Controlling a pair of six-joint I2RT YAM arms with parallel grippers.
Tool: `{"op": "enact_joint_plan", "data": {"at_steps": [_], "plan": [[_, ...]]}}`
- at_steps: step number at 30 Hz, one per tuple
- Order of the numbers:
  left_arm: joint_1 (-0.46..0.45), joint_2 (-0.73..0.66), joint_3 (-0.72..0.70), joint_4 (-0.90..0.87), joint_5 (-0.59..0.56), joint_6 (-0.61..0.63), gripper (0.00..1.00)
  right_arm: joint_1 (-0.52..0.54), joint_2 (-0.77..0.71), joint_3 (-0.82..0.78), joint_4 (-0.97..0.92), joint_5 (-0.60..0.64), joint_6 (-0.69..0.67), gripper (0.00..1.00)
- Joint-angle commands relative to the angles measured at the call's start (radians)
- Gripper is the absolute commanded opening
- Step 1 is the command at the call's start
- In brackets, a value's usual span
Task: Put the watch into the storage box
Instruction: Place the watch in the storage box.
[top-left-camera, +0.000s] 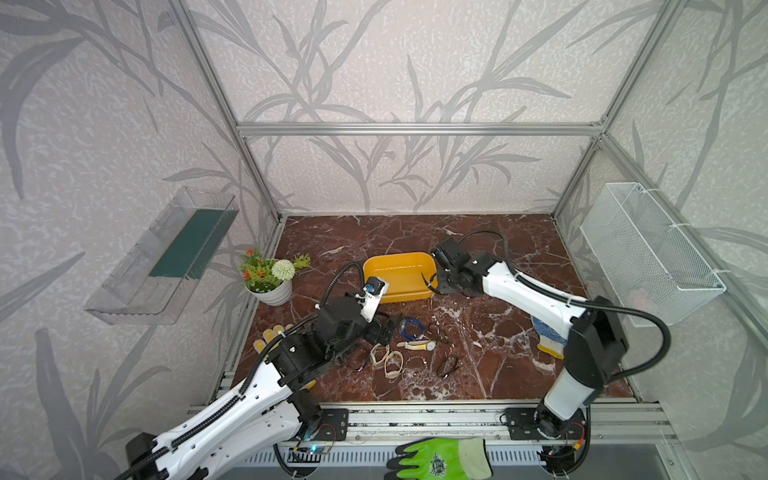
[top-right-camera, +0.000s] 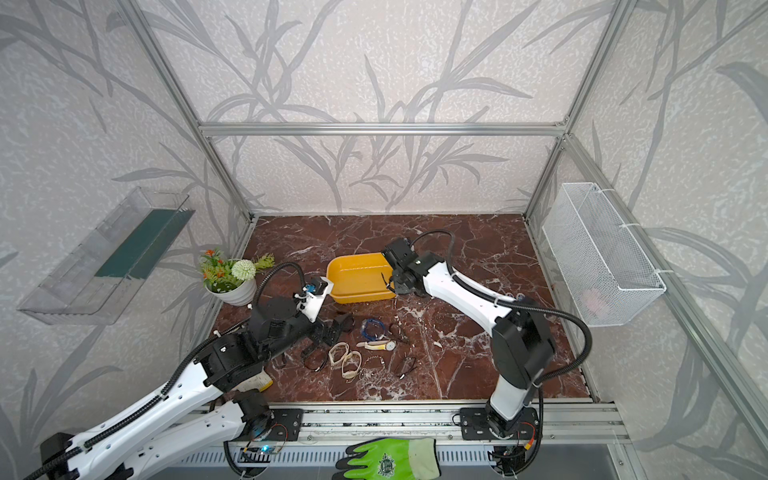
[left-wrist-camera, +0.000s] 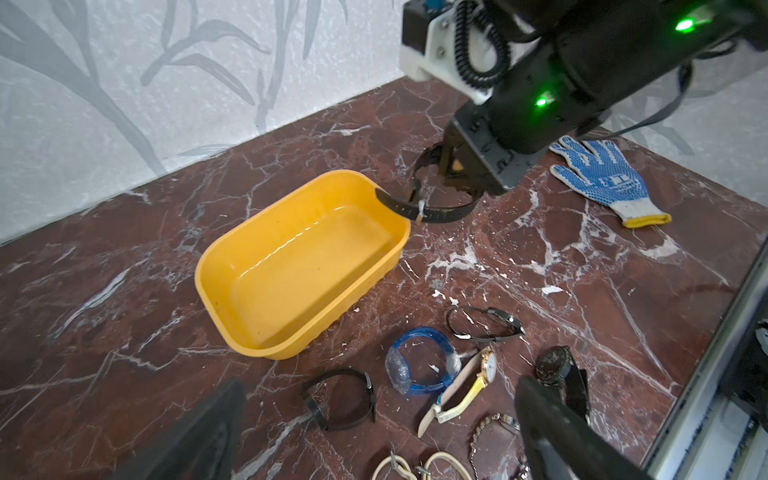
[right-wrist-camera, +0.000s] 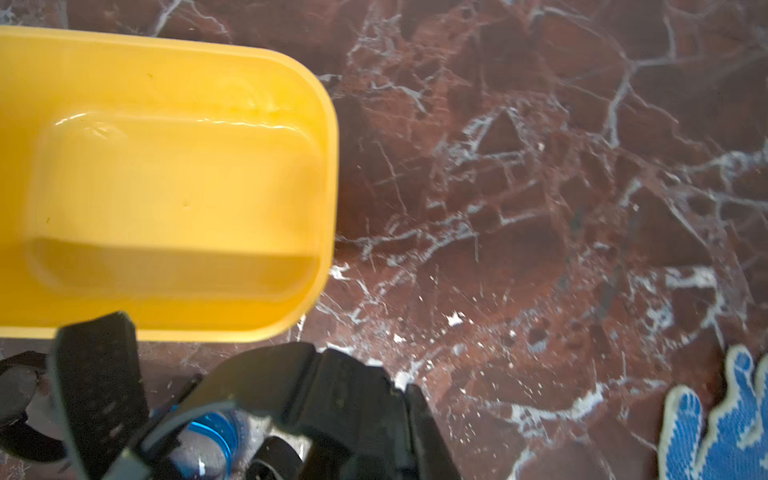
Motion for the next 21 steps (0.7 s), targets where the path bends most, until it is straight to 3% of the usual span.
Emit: {"op": "enact_joint_plan", "data": {"at_steps": [1,9,21], "plan": [[-0.004,-0.03,-0.018,-0.043,-0.095,-0.037,0.98,0.006,0.123,0.139,-0.03,-0.037,-0.131,0.0],[-0.002,-0.022,-0.012,-0.07,-0.198,-0.046,0.98,0.015,0.426,0.464,-0.095,-0.046,-0.197,0.0],[-0.002,-0.008,-0.014,-0.065,-0.206,-0.045,0.98,0.021,0.677,0.721,-0.168,-0.064,-0.21,0.0]]}}
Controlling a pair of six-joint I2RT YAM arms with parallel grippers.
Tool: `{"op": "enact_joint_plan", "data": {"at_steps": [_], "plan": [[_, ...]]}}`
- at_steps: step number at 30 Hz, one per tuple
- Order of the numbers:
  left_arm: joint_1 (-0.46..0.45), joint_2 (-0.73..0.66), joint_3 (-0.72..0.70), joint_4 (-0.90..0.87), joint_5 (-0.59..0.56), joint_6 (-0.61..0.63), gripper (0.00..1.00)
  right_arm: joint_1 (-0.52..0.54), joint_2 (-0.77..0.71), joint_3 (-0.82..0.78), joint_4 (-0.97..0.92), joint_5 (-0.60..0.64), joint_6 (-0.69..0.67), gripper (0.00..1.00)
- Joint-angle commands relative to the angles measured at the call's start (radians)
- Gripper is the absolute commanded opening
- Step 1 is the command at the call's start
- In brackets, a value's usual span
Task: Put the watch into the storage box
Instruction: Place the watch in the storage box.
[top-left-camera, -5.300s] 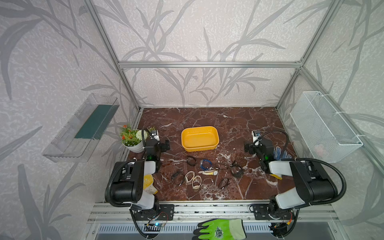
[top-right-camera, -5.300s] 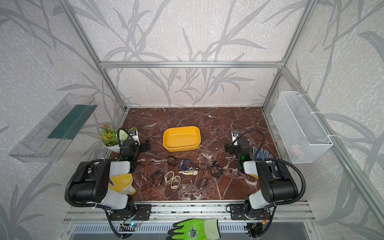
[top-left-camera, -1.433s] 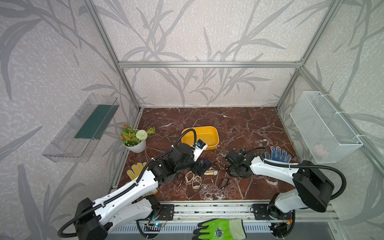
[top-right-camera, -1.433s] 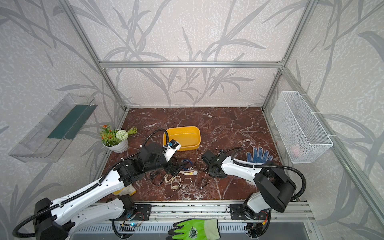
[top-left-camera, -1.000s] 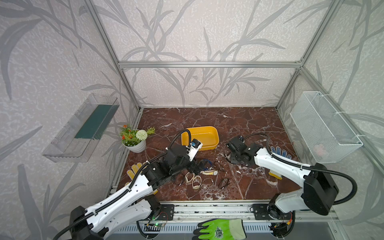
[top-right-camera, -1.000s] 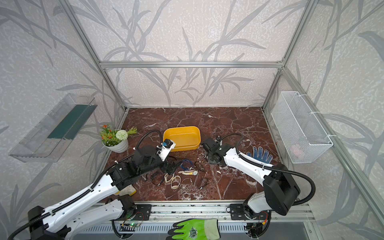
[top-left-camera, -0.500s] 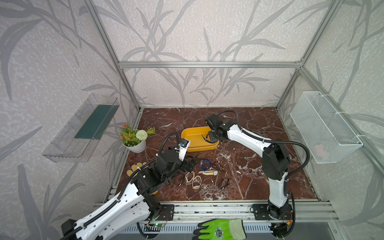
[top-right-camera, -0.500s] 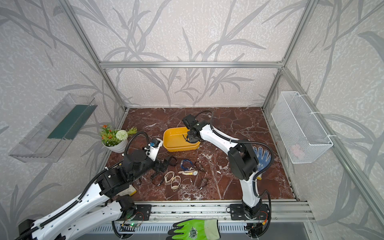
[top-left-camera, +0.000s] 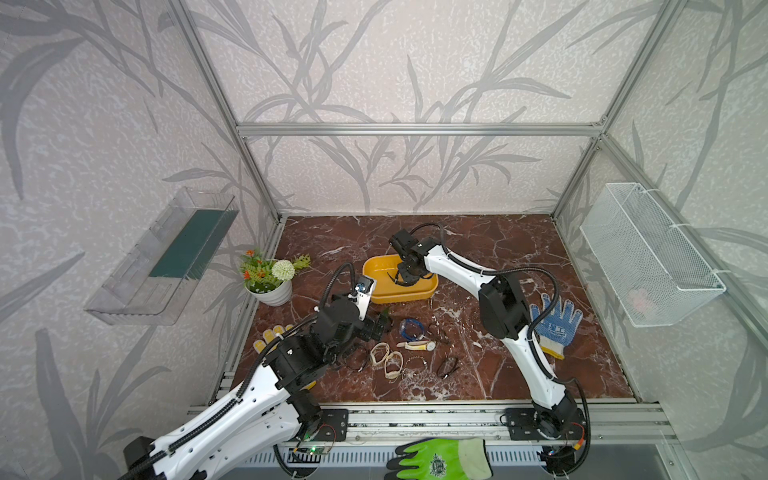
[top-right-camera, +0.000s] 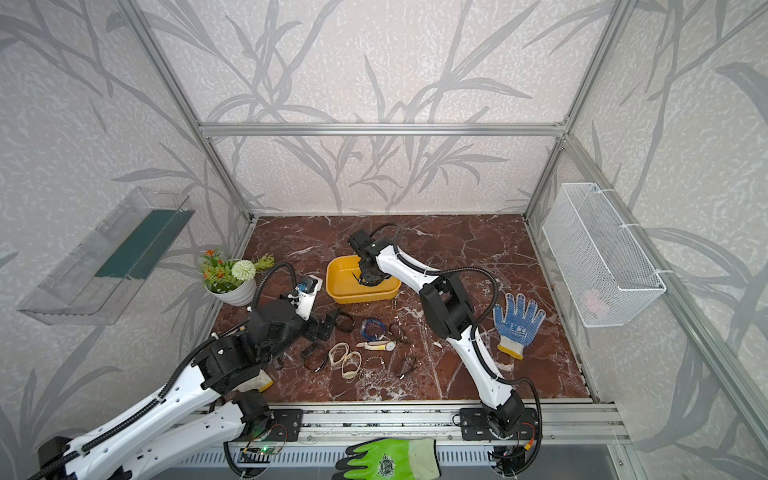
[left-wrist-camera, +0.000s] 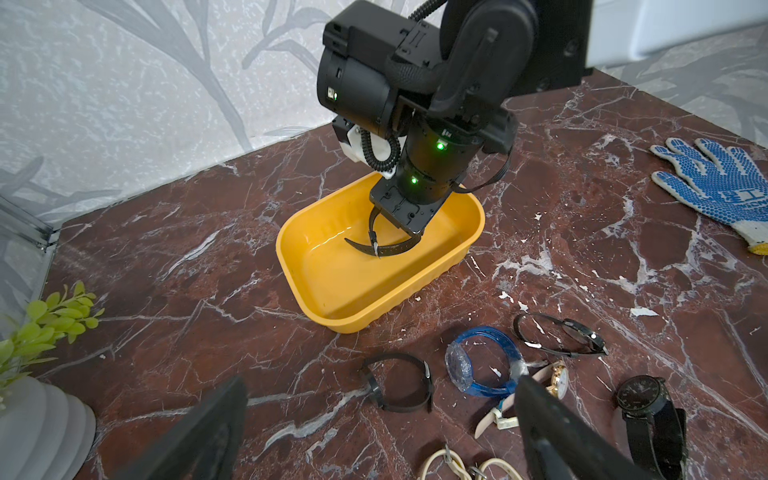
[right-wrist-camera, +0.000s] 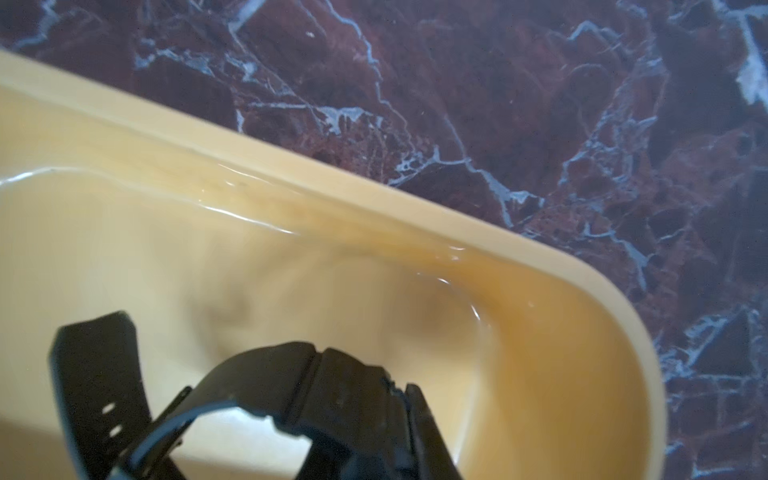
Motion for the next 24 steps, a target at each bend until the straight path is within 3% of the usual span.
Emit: {"op": "enact_joint_plan", "data": {"at_steps": [1,9,24], "plan": [[-0.002,0.004,-0.008,-0.016,-0.023,-0.012,0.98,0.004,0.037,0.06,-0.058,-0.007,-0.011,0.0],[-0.002,0.003,-0.005,-0.025,-0.028,-0.01,0.98,0.004,0.11,0.17,-0.107,-0.04,0.002,0.09],[-0.002,-0.012,-0.002,-0.036,-0.039,-0.01,0.98,0.005,0.129,0.21,-0.127,-0.054,0.027,0.29]]}}
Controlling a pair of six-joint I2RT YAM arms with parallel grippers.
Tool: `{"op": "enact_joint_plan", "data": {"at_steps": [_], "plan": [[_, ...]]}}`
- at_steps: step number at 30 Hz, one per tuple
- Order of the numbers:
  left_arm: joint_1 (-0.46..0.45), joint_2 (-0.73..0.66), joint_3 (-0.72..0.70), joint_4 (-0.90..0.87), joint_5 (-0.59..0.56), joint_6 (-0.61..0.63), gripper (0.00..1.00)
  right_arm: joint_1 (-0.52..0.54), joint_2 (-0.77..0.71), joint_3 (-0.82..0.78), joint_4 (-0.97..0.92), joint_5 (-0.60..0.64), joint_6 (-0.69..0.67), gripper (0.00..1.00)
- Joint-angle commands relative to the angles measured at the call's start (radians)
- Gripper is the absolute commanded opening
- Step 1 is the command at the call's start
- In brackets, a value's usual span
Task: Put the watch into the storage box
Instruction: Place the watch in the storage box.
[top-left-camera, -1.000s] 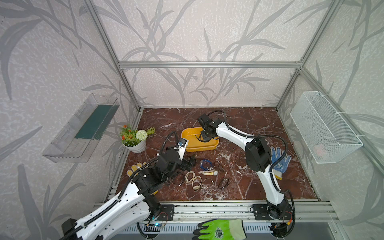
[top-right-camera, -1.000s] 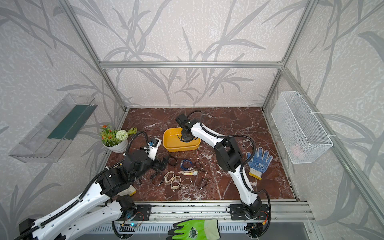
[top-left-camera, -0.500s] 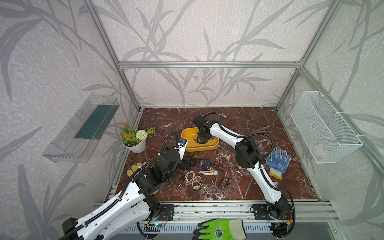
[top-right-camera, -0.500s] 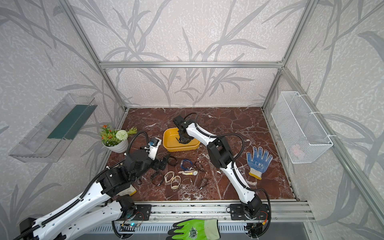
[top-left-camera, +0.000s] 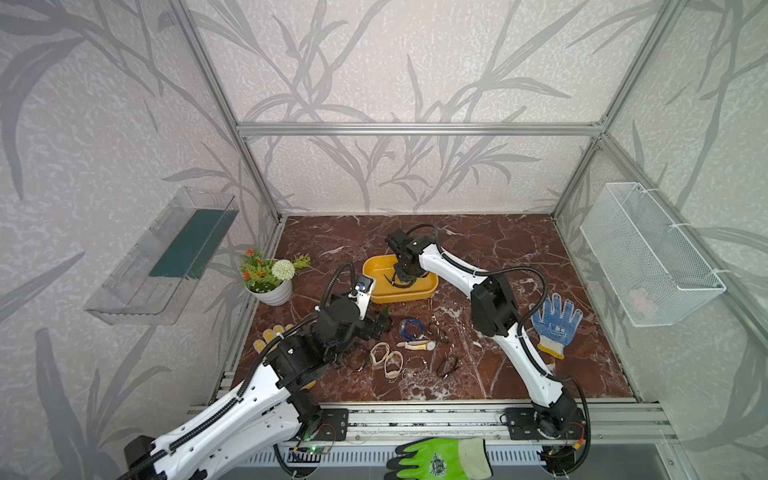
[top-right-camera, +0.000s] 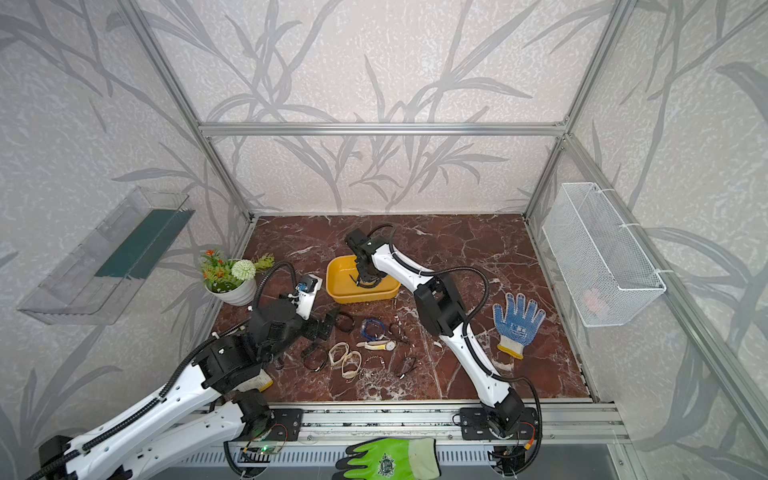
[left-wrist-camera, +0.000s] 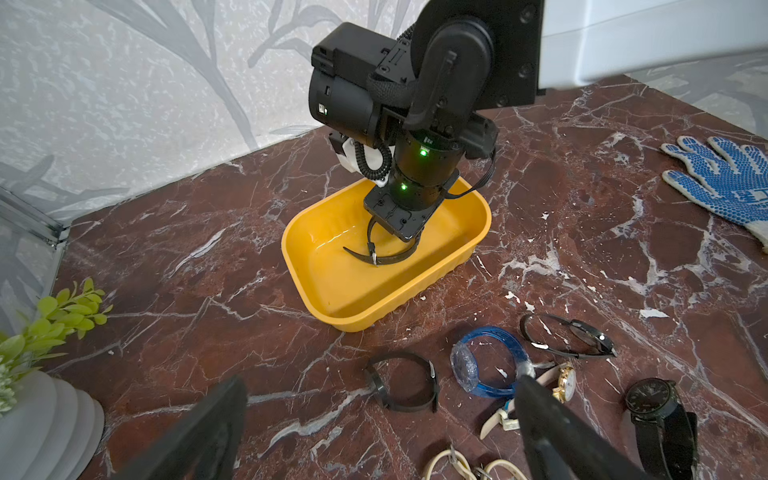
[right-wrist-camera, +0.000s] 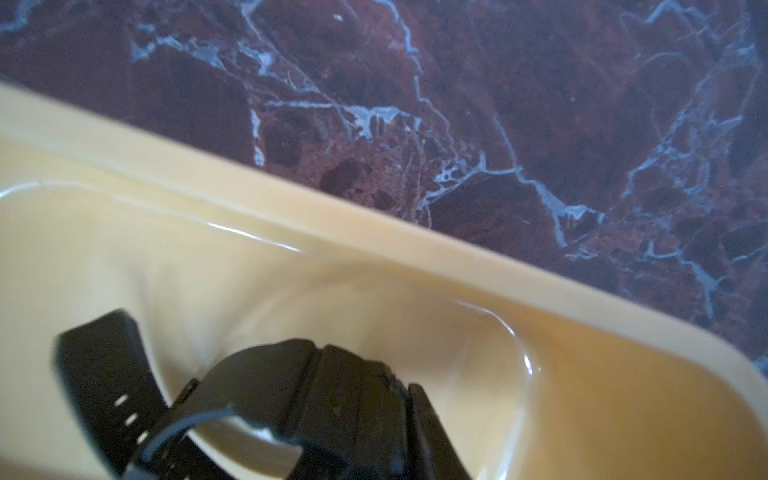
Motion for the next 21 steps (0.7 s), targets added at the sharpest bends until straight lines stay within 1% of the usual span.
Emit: {"op": "enact_joint_plan", "data": {"at_steps": [1,6,8,10,11,13,14,16,21], "plan": [[-0.002,-0.014,-0.002,-0.034,-0.023,-0.01,0.98,0.002,0.024,0.043,-0.031,-0.012,0.012,0.3],[-0.002,-0.018,-0.001,-0.037,-0.027,-0.01,0.98,-0.001,0.032,0.065,-0.037,-0.027,0.02,0.36],[-0.002,-0.021,-0.001,-0.038,-0.031,-0.012,0.98,-0.001,0.012,0.064,-0.028,-0.025,0.015,0.41],[-0.002,-0.023,0.0,-0.039,-0.035,-0.012,0.98,-0.001,-0.022,0.057,-0.011,-0.022,0.006,0.55],[-0.002,-0.026,0.0,-0.038,-0.037,-0.012,0.98,-0.001,-0.042,0.055,-0.003,-0.021,-0.001,0.57],[-0.002,-0.031,0.0,-0.039,-0.04,-0.012,0.98,0.0,-0.079,0.056,0.0,-0.007,-0.005,0.7],[-0.002,-0.032,0.0,-0.04,-0.043,-0.012,0.98,0.0,-0.099,0.053,0.004,0.001,-0.005,0.75],[-0.002,-0.039,0.0,-0.042,-0.046,-0.012,0.98,0.0,-0.143,0.034,0.012,0.019,-0.008,0.76],[-0.002,-0.057,-0.001,-0.042,-0.052,-0.014,0.98,0.0,-0.311,-0.106,0.09,0.028,-0.017,0.73]]}}
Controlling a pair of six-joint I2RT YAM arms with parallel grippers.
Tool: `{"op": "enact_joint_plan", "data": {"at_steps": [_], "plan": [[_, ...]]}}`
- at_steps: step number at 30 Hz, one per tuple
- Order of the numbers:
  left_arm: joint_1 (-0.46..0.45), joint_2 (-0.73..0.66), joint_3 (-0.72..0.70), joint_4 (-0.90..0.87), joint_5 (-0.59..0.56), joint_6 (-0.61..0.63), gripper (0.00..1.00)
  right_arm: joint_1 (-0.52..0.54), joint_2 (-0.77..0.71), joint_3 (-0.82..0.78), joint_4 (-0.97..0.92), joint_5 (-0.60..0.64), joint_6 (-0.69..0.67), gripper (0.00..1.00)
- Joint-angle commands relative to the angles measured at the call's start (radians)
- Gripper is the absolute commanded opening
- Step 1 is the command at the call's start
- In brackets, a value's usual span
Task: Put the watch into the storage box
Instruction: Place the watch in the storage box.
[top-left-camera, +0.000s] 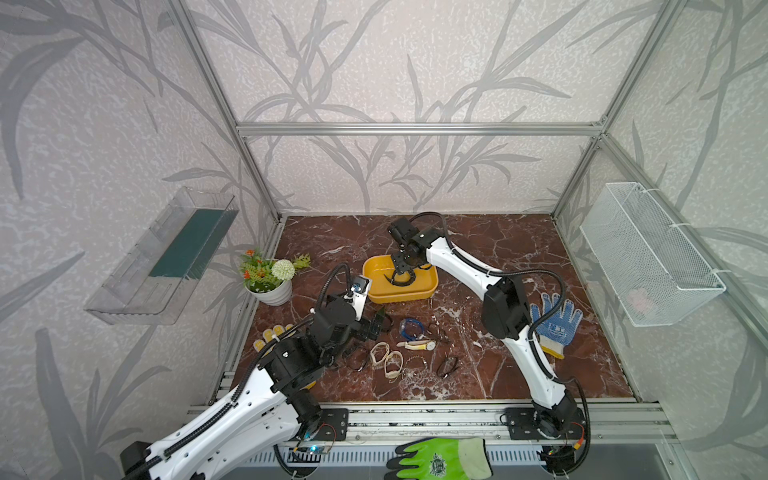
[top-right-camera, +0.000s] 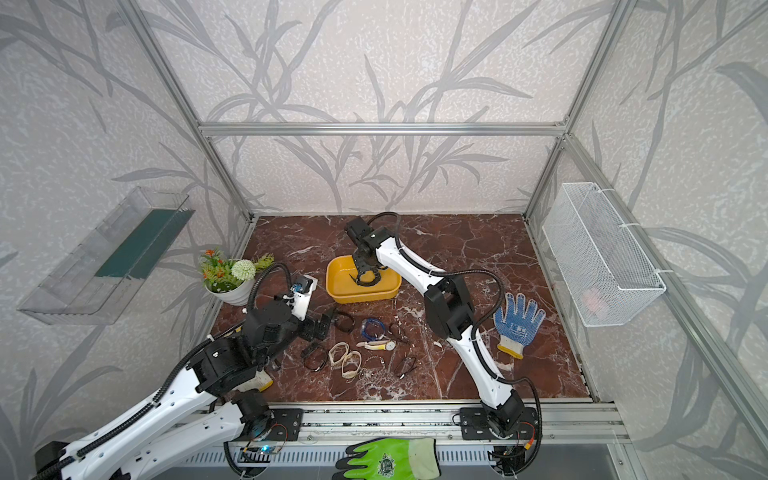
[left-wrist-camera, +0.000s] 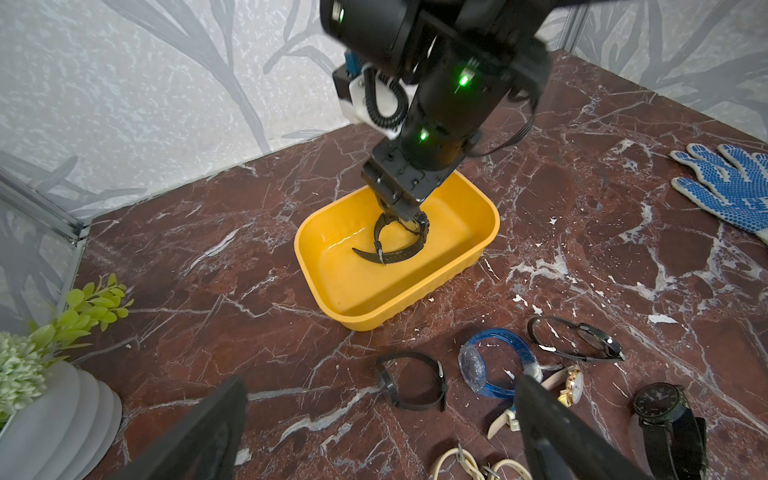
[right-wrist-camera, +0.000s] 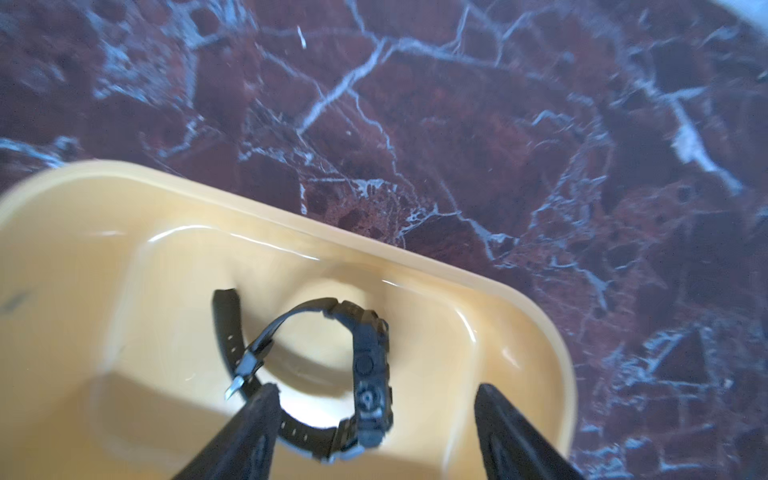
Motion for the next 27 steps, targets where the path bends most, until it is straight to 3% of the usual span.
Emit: {"op": "enact_joint_plan", "data": {"at_steps": [1,6,10,16,21,27], "plan": [[-0.002,-0.019,-0.003,-0.02,-0.026,-0.013,0.98,0.0,-0.153,-0.056,0.048,0.025,-0.016,0.72],[-0.002,-0.016,-0.003,-0.015,-0.019,-0.013,0.98,0.0,-0.381,-0.3,0.079,0.035,-0.006,0.59],[-0.002,0.006,-0.003,-0.007,-0.005,-0.008,0.98,0.002,-0.621,-0.649,0.134,0.058,0.048,0.59],[0.0,0.028,0.002,0.0,0.05,-0.002,0.98,0.024,-0.875,-1.023,0.091,0.069,0.197,0.57],[0.0,0.04,-0.011,0.018,0.175,0.005,0.99,0.092,-0.971,-1.188,0.095,0.041,0.332,0.57],[0.0,0.102,0.0,0.01,0.296,0.017,0.99,0.153,-0.948,-1.251,0.128,-0.005,0.434,0.52]]}}
